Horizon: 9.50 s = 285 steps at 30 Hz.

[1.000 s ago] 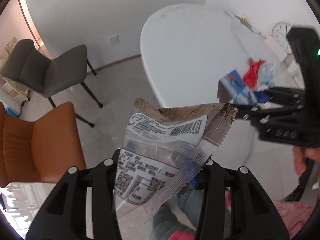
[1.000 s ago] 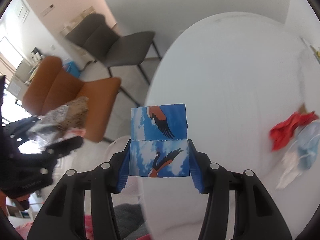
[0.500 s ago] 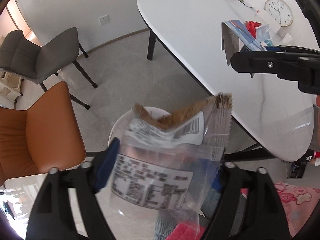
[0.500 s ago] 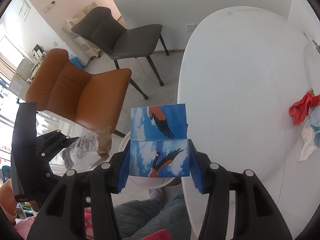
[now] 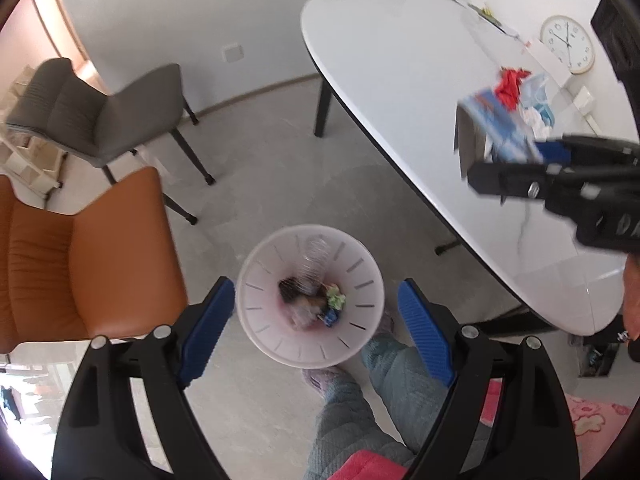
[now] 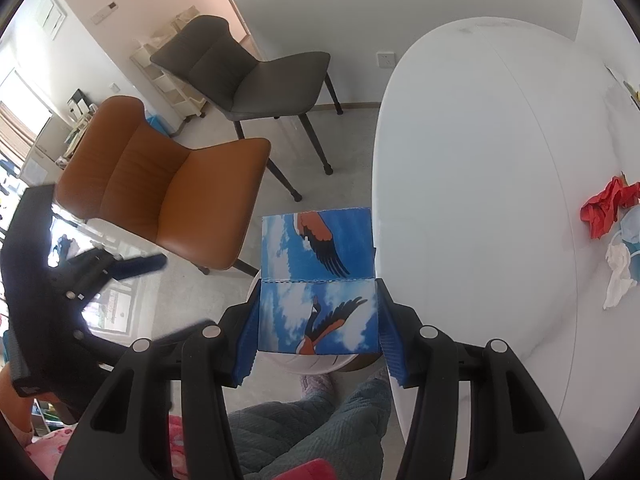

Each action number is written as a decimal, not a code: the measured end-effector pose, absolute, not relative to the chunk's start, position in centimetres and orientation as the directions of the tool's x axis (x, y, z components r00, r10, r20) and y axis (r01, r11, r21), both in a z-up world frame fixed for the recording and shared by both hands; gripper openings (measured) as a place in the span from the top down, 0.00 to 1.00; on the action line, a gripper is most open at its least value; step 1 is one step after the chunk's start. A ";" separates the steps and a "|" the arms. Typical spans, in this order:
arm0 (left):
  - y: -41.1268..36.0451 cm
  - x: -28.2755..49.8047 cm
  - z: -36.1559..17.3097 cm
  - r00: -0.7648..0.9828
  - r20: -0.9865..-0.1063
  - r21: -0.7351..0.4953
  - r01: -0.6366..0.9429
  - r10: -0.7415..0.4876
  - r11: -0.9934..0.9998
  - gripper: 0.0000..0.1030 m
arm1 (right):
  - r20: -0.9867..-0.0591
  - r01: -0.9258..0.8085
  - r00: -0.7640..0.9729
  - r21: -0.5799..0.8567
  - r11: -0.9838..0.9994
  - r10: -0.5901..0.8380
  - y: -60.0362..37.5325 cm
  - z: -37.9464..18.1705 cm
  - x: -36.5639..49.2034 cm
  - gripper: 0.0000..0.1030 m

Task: Collect trash
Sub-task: 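Drop the snack bag into the wastebasket while the right tool drops the blue box, then move both tools back over the table toward the red paper and mask, then grasp the red crumpled paper with the left tool while the right tool grasps the blue face mask, then lift the red paper and blue mask and carry both over the wastebasket, then open the left tool to drop the red paper while the right tool drops the mask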

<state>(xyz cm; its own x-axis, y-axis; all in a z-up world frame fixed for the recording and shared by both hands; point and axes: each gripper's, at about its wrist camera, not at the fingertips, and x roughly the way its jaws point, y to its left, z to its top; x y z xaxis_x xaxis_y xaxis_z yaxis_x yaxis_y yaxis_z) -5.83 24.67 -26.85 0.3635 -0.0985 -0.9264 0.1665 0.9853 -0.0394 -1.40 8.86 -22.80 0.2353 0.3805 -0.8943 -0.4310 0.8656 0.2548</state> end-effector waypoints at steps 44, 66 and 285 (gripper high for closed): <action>22.9 -5.3 -19.0 0.505 -0.848 -0.058 0.217 -0.163 0.975 0.08 | -0.894 -0.367 0.346 0.150 0.918 0.284 6.3 -20.9 -1.8 0.07; 7.9 4.7 -15.3 0.537 -0.811 -0.027 0.363 -0.233 0.931 0.08 | -0.864 -0.127 0.471 0.133 0.983 0.178 -10.8 -17.3 5.5 0.06; 24.0 -4.6 -19.6 0.458 -0.853 -0.140 0.261 -0.250 0.955 0.08 | -0.889 -0.369 0.369 0.127 0.921 0.271 5.4 -19.9 -2.3 0.03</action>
<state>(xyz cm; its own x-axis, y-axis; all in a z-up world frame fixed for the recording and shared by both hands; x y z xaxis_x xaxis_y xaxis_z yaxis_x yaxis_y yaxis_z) -4.58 24.02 -19.60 0.4576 -0.2497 -0.8534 0.2608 0.9552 -0.1397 -2.26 5.43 -19.93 0.3691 0.2707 -0.8891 -0.3689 0.9207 0.1271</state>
